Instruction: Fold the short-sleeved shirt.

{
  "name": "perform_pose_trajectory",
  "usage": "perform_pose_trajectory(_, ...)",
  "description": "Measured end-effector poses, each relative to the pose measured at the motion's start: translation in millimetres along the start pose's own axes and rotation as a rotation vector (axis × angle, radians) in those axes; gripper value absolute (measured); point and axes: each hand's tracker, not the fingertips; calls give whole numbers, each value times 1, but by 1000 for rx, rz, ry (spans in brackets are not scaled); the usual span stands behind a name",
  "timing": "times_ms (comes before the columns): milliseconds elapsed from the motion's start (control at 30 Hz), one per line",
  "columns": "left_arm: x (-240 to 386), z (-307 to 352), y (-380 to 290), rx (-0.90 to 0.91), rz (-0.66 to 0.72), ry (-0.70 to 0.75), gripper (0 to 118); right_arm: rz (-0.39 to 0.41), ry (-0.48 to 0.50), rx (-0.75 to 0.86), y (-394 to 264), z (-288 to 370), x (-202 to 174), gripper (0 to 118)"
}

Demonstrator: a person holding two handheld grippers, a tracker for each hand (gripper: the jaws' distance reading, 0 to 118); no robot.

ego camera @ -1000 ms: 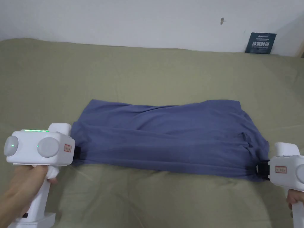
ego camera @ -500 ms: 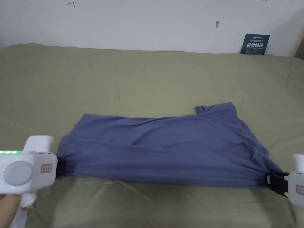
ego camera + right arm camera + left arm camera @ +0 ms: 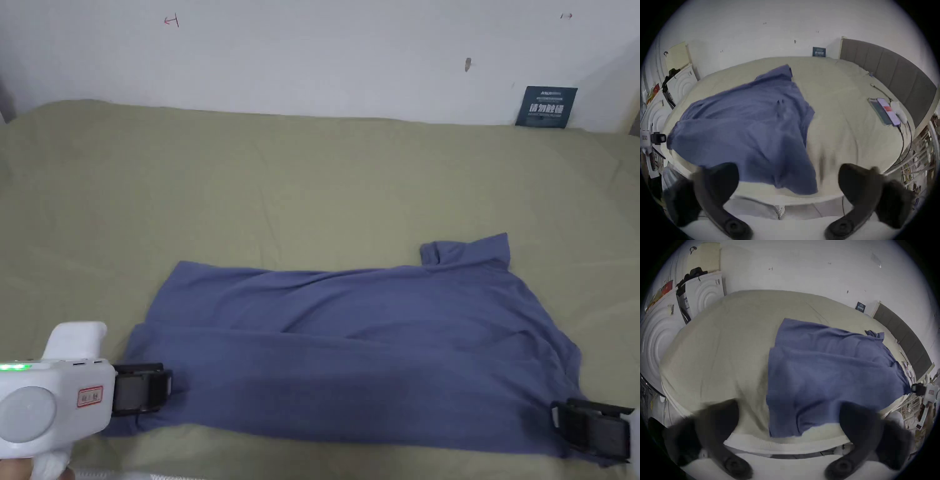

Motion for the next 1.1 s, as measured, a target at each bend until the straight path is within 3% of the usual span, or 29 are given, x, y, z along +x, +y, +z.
perform_pose_trajectory(33,2,3,9,42,-19,5,112,3,-23,36,13,1,1,111)
perform_pose_trajectory(133,7,-6,47,30,-20,-16,106,-18,-29,102,44,-4,0,111)
perform_pose_trajectory(167,10,-13,61,29,-12,-25,95,-12,-38,87,55,-13,1,104)
perform_pose_trajectory(200,13,-21,74,31,-9,-31,77,-13,-48,80,65,-23,2,89)
perform_pose_trajectory(233,14,-30,86,37,-5,-32,46,-16,-46,81,73,-33,4,61)
perform_pose_trajectory(267,18,-41,100,40,-10,-24,0,-23,-44,80,82,-40,2,12)
perform_pose_trajectory(300,21,-55,113,39,-17,12,0,-26,-44,62,90,-53,3,1)
perform_pose_trajectory(467,31,-114,164,-5,-18,16,3,27,-60,12,119,-98,1,0)
perform_pose_trajectory(500,31,-127,170,-9,-26,22,21,28,-61,8,124,-106,1,0)
perform_pose_trajectory(533,31,-138,175,-28,-42,33,63,33,-60,0,127,-111,0,0)
perform_pose_trajectory(567,32,-151,177,-45,-49,44,118,38,-66,-6,131,-118,0,0)
perform_pose_trajectory(600,32,-165,179,-95,-72,42,117,46,-73,-13,134,-126,1,0)
perform_pose_trajectory(633,34,-172,179,-128,-94,62,108,52,-77,-18,137,-131,2,0)
perform_pose_trajectory(667,35,-177,182,-70,-100,105,107,58,-81,-27,139,-137,2,0)
perform_pose_trajectory(833,39,-193,174,-145,-149,139,104,74,-103,-57,150,-159,9,0)
perform_pose_trajectory(900,35,-191,175,-112,-76,39,72,93,-104,-74,156,-168,9,0)
perform_pose_trajectory(967,40,-189,175,-76,-115,98,0,119,-108,-79,164,-181,7,0)
perform_pose_trajectory(1033,44,-193,174,-104,-155,85,0,125,-98,-85,172,-191,7,2)
perform_pose_trajectory(1067,43,-196,173,-102,-155,86,0,117,-90,-100,178,-200,6,21)
perform_pose_trajectory(1100,41,-197,174,-104,-147,82,0,98,-82,-113,182,-208,7,57)
